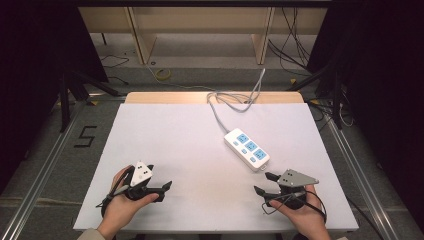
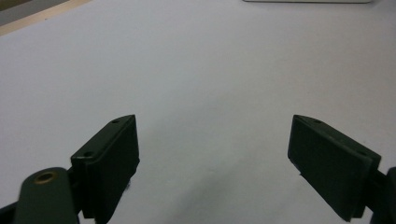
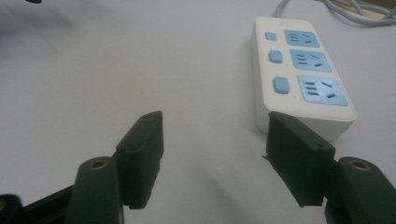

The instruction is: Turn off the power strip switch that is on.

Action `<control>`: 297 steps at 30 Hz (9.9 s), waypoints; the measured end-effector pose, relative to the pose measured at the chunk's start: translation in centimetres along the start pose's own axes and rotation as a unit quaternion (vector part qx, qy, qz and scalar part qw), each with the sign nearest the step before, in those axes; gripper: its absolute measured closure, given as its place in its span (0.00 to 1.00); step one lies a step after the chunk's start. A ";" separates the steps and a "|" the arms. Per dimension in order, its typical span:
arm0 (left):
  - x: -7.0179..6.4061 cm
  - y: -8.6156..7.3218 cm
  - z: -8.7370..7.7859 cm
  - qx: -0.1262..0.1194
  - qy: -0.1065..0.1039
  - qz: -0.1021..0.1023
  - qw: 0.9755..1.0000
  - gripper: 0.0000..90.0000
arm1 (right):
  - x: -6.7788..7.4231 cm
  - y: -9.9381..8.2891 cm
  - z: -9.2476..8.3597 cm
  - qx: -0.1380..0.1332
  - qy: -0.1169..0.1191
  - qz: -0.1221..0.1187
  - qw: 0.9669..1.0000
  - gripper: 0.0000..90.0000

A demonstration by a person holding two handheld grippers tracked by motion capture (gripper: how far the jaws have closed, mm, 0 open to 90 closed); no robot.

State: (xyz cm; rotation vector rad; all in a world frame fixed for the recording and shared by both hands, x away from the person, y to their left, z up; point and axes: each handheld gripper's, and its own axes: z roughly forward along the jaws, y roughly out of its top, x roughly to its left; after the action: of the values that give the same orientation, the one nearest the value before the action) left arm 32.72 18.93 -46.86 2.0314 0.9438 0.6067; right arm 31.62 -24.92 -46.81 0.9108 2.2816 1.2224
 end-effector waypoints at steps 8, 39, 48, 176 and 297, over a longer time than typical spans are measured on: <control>0.0 -0.1 -0.1 0.008 0.006 0.003 1.000 0.20 | -0.1 0.0 -0.1 0.021 -0.015 -0.011 1.000 0.77; 0.3 -0.1 0.0 0.008 0.014 -0.004 1.000 0.23 | -1.6 2.8 0.5 0.028 -0.044 -0.001 0.999 1.00; 0.3 -0.1 -0.1 0.010 0.015 -0.004 1.000 0.23 | -2.2 3.9 0.9 0.030 -0.051 0.002 0.998 1.00; 0.3 -0.1 0.0 0.013 0.017 -0.006 1.000 0.24 | -7.3 10.5 6.7 0.112 -0.057 0.014 0.992 1.00; 0.4 -0.1 0.0 0.011 0.011 -0.008 1.000 0.25 | -6.9 14.3 15.7 0.244 0.001 -0.002 0.970 1.00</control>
State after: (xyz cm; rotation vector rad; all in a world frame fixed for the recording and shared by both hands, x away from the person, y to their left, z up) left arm 32.95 19.23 -46.89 2.0394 0.9826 0.6149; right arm 51.16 -14.81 -43.02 1.0627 2.6347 0.6605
